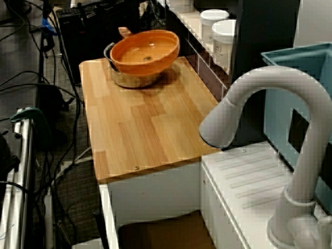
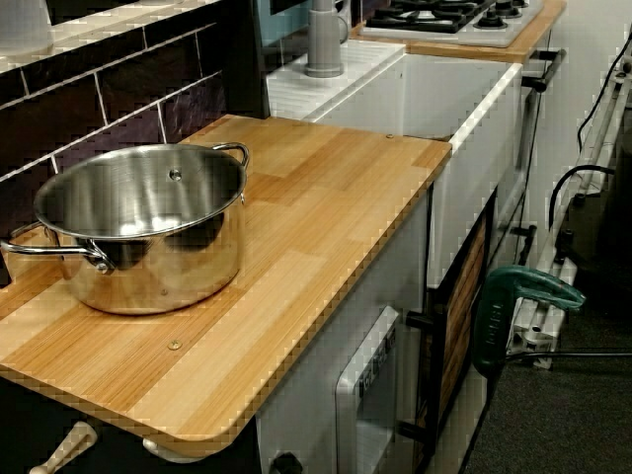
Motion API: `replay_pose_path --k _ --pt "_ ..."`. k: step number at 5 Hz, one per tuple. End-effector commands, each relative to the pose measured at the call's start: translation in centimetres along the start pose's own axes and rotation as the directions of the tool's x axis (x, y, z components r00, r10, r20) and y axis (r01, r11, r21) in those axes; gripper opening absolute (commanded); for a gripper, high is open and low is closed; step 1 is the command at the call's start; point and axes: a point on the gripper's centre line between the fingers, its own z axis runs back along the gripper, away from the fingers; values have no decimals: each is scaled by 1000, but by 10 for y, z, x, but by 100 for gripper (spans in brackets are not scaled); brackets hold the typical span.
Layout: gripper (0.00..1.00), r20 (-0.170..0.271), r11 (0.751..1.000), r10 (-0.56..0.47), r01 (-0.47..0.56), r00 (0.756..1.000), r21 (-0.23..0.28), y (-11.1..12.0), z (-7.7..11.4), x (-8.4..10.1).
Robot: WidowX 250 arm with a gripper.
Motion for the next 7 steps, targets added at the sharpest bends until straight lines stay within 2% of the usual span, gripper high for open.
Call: replay_pose_path --k 1,2,3,4,6,7 --pt "0 20 976 92 -94 996 199 0 18 -4" --pt "0 43 962 112 -120 993 246 -3 22 -6" --pt "0 57 918 191 -199 980 342 -7 23 -7" --pt "0 52 907 207 -212 977 365 -9 21 -5" --pt "0 44 921 222 -225 974 319 -7 21 -5" --pt "0 33 941 254 -255 967 223 -4 22 -7"
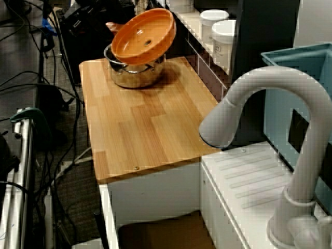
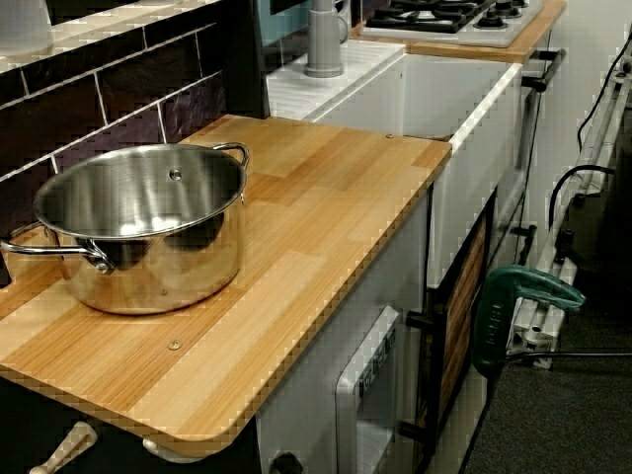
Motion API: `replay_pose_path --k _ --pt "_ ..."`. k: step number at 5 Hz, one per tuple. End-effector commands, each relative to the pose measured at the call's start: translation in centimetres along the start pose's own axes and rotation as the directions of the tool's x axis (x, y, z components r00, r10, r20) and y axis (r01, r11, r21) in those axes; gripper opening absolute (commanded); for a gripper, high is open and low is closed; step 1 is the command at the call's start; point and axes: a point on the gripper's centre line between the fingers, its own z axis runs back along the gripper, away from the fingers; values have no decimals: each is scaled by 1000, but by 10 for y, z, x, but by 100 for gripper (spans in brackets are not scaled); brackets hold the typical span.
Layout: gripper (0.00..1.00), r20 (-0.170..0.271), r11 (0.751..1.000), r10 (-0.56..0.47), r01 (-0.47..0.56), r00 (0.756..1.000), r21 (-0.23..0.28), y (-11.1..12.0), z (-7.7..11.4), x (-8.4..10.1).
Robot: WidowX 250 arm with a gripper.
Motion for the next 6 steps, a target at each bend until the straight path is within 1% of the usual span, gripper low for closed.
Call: replay_pose_path --k 1,2,3,4,5,6 --pt "0 -39 992 66 -70 997 -106 14 7 0" --pt "0 -85 977 132 -144 988 -156 16 1 -4" --pt "0 -203 917 280 -324 938 -232 17 -10 -12" --pt "0 -311 833 399 -483 862 -270 16 -19 -19" --pt "0 -365 757 497 -599 787 -260 10 -25 -23" --pt "0 -405 676 587 -700 701 -231 3 -28 -25"
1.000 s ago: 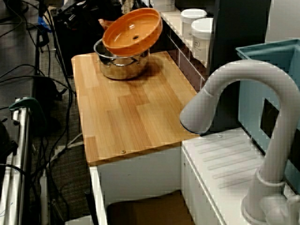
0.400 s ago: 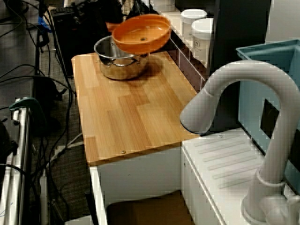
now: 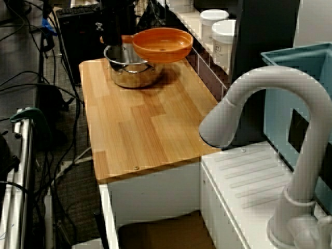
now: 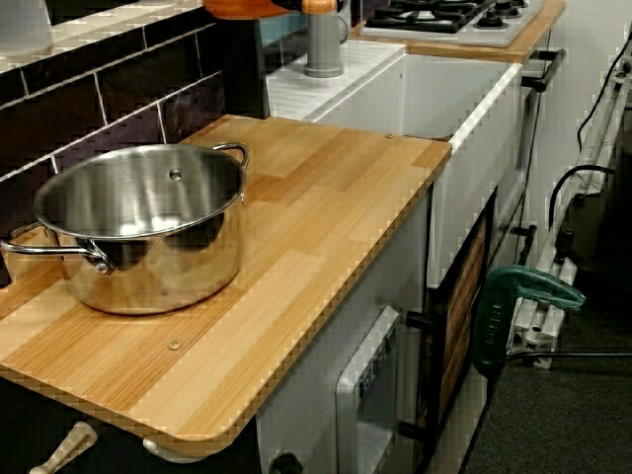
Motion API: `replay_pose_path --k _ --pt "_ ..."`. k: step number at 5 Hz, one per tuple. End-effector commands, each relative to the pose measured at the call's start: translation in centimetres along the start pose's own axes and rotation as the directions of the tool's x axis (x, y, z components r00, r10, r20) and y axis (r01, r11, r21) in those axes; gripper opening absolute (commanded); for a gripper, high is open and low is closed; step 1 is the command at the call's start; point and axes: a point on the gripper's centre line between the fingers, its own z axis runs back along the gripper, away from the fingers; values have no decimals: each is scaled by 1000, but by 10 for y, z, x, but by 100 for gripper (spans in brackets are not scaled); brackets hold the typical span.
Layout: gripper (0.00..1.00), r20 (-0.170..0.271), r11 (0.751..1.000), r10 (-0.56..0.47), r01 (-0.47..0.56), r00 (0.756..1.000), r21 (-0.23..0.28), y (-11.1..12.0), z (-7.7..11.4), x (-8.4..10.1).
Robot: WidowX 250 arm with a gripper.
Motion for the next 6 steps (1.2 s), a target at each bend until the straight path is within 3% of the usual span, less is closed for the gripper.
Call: replay_pose_path --k 1,2,3,4,5,6 --pt "0 -2 981 192 -192 981 -23 -8 -2 -8" --pt "0 -12 968 250 -250 968 -14 -12 -11 -14" --pt "0 -16 929 368 -368 930 -29 -9 -8 -22" --pt "0 -49 884 443 -445 895 -146 -2 7 -35" --pt "0 -59 861 459 -460 887 -218 0 16 -48" --pt "0 -37 859 443 -435 896 -270 -2 24 -59"
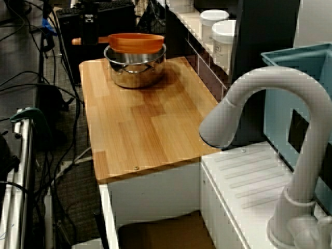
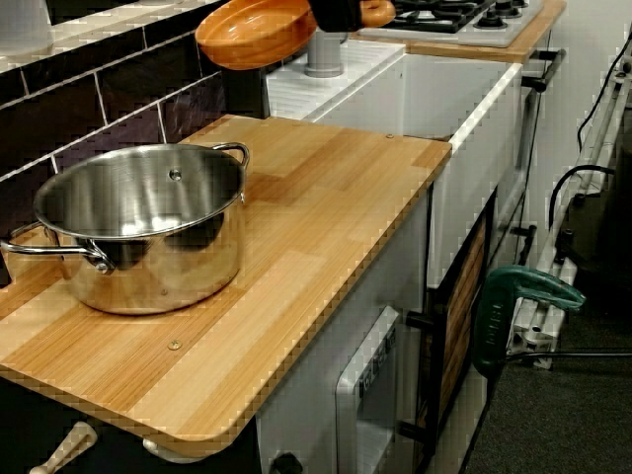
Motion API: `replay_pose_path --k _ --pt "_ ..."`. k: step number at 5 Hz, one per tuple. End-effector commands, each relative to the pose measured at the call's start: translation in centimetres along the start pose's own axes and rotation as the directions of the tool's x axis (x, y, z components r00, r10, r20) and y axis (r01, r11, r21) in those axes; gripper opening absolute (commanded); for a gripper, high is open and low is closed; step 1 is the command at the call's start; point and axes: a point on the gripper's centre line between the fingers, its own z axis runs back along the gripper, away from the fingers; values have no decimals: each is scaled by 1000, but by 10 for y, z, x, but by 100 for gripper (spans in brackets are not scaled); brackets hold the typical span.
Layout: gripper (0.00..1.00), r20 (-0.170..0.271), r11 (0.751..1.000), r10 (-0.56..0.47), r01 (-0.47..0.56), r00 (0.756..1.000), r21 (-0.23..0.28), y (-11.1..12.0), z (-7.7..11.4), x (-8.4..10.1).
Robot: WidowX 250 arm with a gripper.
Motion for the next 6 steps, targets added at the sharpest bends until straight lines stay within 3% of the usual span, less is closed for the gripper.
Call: replay_pose_path --k 1,2,3,4,6 --pt "0 91 994 -70 78 993 -80 -4 30 -16" --pt "0 113 990 -63 76 992 -117 -1 40 -17" --pt "0 133 979 -39 64 990 -195 10 50 -16" --pt "0 170 977 13 24 985 -213 21 60 -14" --pt "0 193 958 85 -27 977 -284 42 74 -13"
